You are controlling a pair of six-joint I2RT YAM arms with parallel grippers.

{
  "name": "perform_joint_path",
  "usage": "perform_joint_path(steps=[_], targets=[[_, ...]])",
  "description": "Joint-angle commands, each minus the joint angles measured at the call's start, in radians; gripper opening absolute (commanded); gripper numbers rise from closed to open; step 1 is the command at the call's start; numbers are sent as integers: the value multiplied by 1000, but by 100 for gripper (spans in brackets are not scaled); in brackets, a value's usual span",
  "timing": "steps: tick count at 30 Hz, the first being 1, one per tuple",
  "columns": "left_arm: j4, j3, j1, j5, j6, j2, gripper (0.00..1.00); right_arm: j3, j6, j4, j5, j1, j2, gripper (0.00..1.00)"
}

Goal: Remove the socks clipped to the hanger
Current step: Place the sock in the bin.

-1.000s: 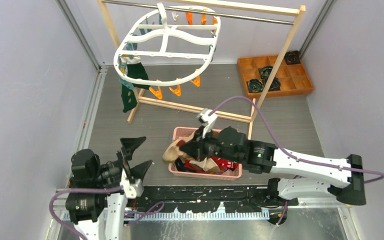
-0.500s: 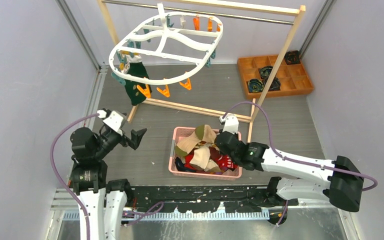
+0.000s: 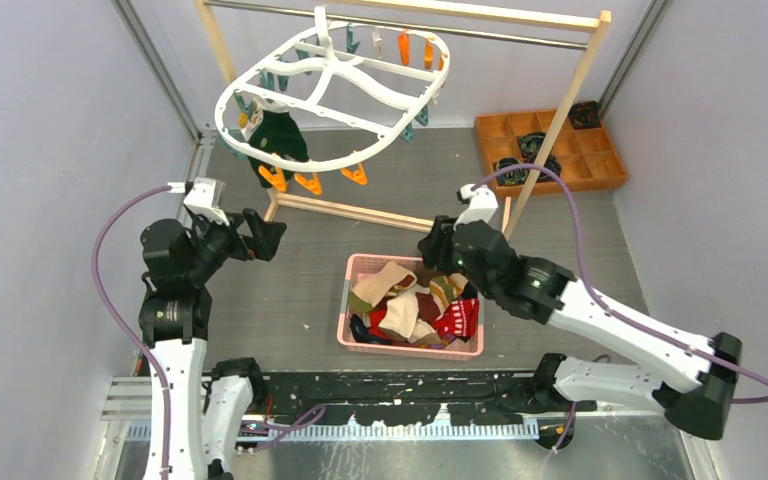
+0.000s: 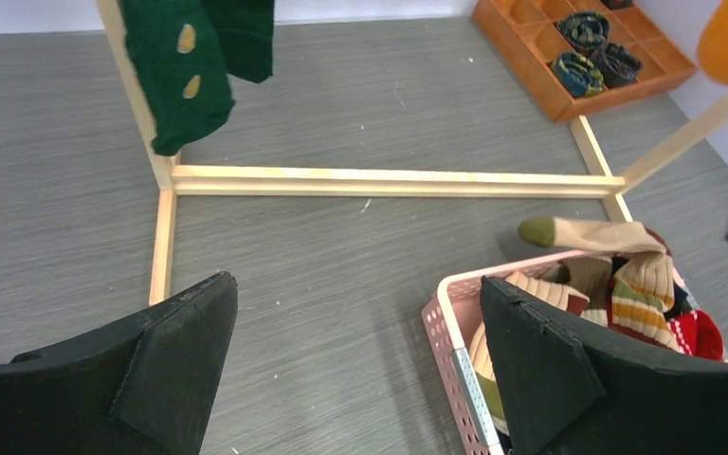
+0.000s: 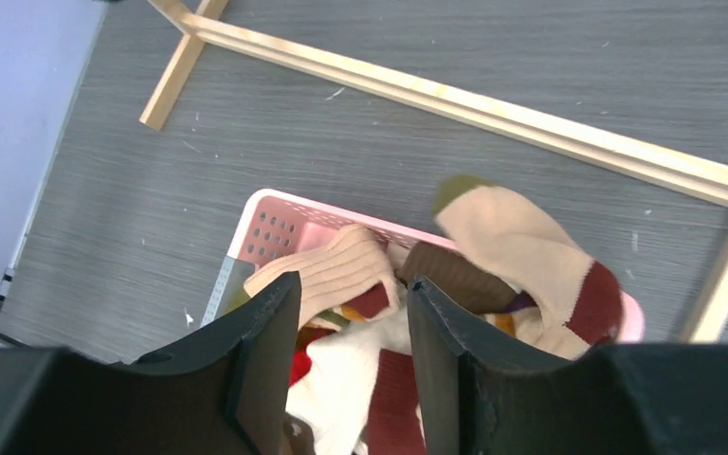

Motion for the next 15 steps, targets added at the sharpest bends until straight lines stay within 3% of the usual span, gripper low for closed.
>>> perform_joint_path(steps=[1,6,9,15], targets=[[36,69,15,-45,-49,8,100,-13,38,79,-131,-69,121,50],[23,85,30,-66,-42,24,100,-95,56,194,-154,-180,215,45],[23,87,36,-51,-40,20,100,-115,55,159,-135,-183,213,68],[41,60,36,-16,-46,9,100,-170,54,147,-84,-183,26,83]])
